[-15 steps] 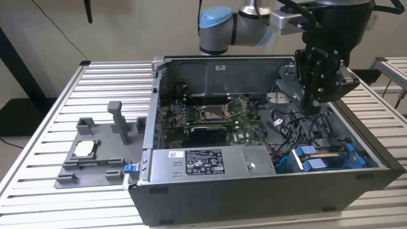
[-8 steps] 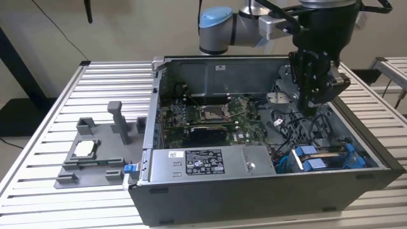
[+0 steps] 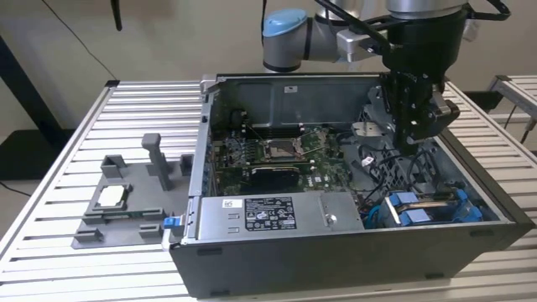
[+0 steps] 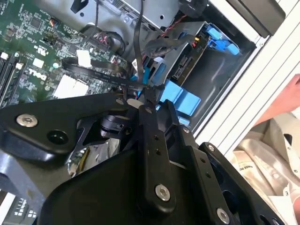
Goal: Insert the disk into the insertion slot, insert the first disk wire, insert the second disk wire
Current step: 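Insert the second disk wire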
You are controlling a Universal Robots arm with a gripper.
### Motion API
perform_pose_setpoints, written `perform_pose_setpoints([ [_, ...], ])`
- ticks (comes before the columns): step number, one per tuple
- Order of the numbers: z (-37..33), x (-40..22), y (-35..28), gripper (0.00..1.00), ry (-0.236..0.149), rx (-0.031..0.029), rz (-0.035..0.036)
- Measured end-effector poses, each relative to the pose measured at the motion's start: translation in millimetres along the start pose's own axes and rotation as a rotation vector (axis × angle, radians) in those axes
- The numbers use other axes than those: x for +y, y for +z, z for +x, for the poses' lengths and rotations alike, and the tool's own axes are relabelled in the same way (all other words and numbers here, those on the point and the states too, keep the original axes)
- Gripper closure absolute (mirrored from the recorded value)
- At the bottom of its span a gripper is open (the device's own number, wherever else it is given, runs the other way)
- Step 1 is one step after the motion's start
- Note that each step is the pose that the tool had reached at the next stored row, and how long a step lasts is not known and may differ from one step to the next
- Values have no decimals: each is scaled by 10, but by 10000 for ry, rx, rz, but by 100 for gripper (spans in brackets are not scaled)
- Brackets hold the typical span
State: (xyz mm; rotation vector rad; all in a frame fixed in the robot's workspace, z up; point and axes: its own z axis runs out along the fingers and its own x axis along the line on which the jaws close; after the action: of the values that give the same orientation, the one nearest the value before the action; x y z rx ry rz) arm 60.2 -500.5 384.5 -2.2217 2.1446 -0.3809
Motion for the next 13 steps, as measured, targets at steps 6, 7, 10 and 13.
perform_pose_setpoints([
  [6,-4,5,23,73,-289,-57,56],
  [7,-4,6,26,73,-349,-66,65],
  [10,-5,6,30,73,-479,-88,85],
  [13,-5,7,31,75,-524,-95,92],
])
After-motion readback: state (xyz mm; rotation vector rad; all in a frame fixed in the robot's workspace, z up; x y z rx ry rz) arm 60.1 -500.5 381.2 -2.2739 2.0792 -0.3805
